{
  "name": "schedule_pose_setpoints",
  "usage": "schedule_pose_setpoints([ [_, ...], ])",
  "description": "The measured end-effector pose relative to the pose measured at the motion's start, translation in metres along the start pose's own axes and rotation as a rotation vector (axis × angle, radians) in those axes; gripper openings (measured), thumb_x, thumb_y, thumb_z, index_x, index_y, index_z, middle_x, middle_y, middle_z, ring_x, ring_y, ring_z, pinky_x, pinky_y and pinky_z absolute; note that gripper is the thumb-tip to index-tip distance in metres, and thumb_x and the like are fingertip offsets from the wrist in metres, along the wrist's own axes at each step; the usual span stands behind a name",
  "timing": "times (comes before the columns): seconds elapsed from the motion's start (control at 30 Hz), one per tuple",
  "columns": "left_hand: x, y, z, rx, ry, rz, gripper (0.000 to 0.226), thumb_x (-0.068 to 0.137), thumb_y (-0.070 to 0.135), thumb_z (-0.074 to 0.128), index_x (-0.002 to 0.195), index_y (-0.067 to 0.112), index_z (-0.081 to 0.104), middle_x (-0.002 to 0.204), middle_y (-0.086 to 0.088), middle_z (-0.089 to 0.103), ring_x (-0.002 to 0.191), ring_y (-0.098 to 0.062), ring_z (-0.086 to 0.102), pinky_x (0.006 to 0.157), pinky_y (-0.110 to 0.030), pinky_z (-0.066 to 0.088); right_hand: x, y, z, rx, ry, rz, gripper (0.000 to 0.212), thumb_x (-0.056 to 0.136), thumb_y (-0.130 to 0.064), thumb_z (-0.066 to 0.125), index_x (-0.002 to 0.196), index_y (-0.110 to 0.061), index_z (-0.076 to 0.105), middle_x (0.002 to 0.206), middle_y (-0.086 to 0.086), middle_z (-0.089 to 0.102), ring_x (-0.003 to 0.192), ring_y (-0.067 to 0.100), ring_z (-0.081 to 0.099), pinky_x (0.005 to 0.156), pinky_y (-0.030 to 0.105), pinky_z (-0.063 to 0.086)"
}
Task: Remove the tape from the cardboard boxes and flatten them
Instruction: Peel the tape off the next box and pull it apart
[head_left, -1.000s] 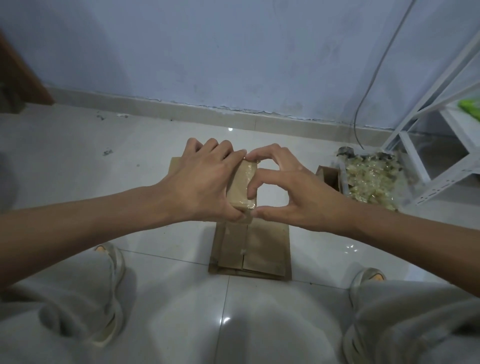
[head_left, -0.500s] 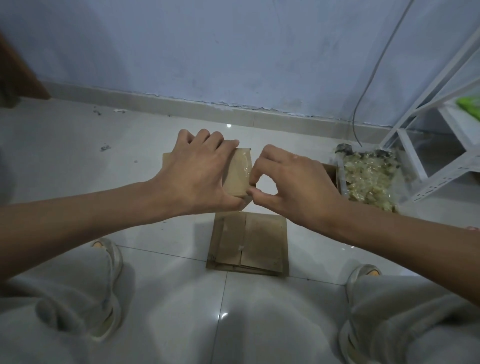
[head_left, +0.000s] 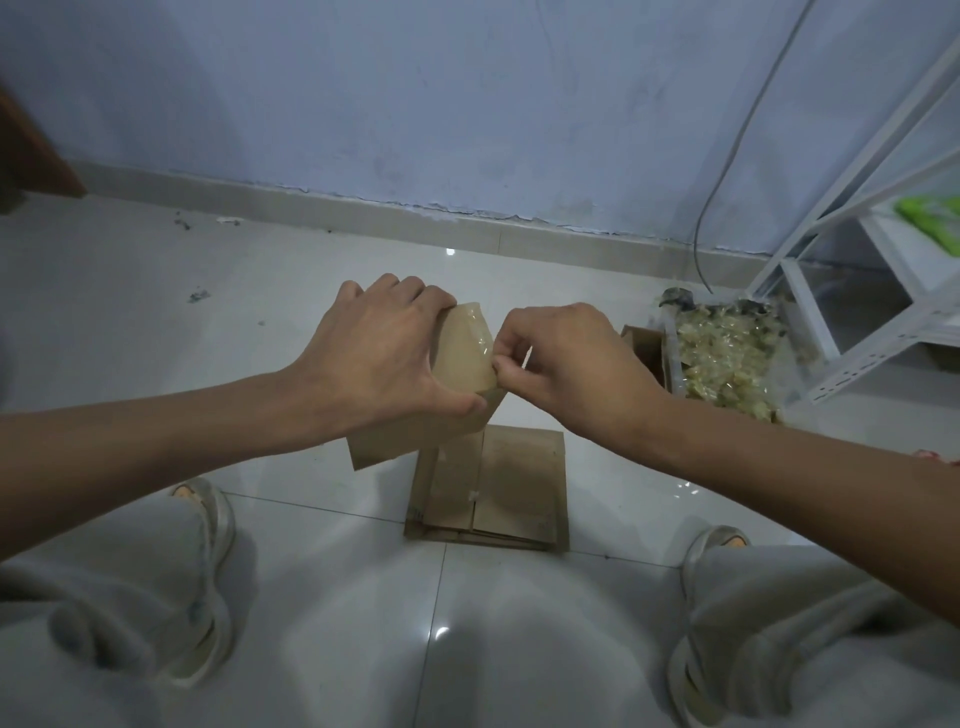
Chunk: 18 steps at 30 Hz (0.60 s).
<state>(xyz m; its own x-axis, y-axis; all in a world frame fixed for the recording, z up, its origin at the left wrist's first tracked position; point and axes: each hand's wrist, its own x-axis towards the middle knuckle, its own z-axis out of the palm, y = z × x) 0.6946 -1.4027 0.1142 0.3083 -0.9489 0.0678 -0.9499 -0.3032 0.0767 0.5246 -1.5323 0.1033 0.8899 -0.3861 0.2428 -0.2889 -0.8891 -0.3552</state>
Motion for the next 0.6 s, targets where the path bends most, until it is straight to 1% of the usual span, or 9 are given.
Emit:
schedule_pose_setpoints([
  [0.07,-0.0012,-0.0005,-0.0022,-0.011,0.007,-0.006,0.107,0.058,0.091,0.051,0.141,0.024,0.05,0.128,0.004,0.059,0.117,-0.019,0.052,0.099,-0.043,0.04,-0.0017,0.0019,-0.0028,0.164,-0.021,0.05,0.009,0.095,-0.035,0.073,0.092,-0.027,0.071,0.08,-0.021,0.069,0.07,0.004,0.068,0.07,0.027,0.053],
  [0.13,-0.0016,-0.0003,-0.0051,-0.032,0.028,-0.014,0.106,0.056,0.091,0.05,0.136,0.023,0.05,0.124,0.005,0.057,0.115,-0.019,0.052,0.096,-0.043,0.042,-0.003,0.0021,-0.0037,0.211,-0.019,0.058,0.015,0.092,-0.042,0.076,0.093,-0.029,0.071,0.083,-0.023,0.071,0.069,0.002,0.07,0.07,0.026,0.054],
  [0.17,-0.0019,0.0001,-0.0059,-0.042,0.035,-0.015,0.104,0.055,0.091,0.051,0.133,0.022,0.05,0.122,0.006,0.056,0.112,-0.018,0.051,0.094,-0.042,0.043,-0.0033,0.0022,-0.0036,0.212,-0.012,0.05,0.016,0.092,-0.043,0.077,0.094,-0.028,0.071,0.084,-0.023,0.072,0.068,0.002,0.07,0.069,0.026,0.054],
  [0.27,-0.0024,0.0005,-0.0047,-0.06,0.036,-0.013,0.099,0.057,0.089,0.058,0.128,0.021,0.049,0.117,0.007,0.054,0.106,-0.017,0.05,0.088,-0.041,0.044,-0.0028,0.0037,-0.0036,0.199,-0.005,-0.008,0.015,0.094,-0.037,0.077,0.097,-0.023,0.072,0.085,-0.019,0.073,0.067,0.004,0.07,0.068,0.025,0.055],
  [0.37,-0.0032,0.0001,-0.0022,-0.076,0.036,-0.017,0.094,0.062,0.085,0.068,0.128,0.021,0.049,0.117,0.007,0.055,0.104,-0.017,0.05,0.083,-0.039,0.043,-0.0006,0.0056,-0.0064,0.187,-0.001,-0.074,0.015,0.098,-0.03,0.074,0.107,-0.02,0.071,0.084,-0.013,0.075,0.069,0.005,0.071,0.07,0.032,0.06],
  [0.5,-0.0039,0.0012,-0.0043,-0.089,0.06,-0.016,0.092,0.062,0.083,0.069,0.127,0.021,0.051,0.116,0.007,0.056,0.102,-0.017,0.051,0.081,-0.039,0.045,-0.0003,0.0022,-0.0081,0.122,-0.007,-0.143,0.022,0.099,-0.021,0.07,0.12,-0.017,0.062,0.079,-0.008,0.074,0.068,0.011,0.068,0.069,0.036,0.059],
  [0.6,-0.0051,0.0036,-0.0045,-0.113,0.05,-0.042,0.089,0.062,0.08,0.073,0.126,0.021,0.052,0.115,0.008,0.057,0.101,-0.017,0.053,0.077,-0.037,0.044,0.0014,-0.0009,-0.0027,-0.049,0.003,-0.175,0.028,0.094,-0.012,0.063,0.119,-0.02,0.052,0.069,-0.006,0.064,0.06,0.021,0.06,0.062,0.042,0.053],
])
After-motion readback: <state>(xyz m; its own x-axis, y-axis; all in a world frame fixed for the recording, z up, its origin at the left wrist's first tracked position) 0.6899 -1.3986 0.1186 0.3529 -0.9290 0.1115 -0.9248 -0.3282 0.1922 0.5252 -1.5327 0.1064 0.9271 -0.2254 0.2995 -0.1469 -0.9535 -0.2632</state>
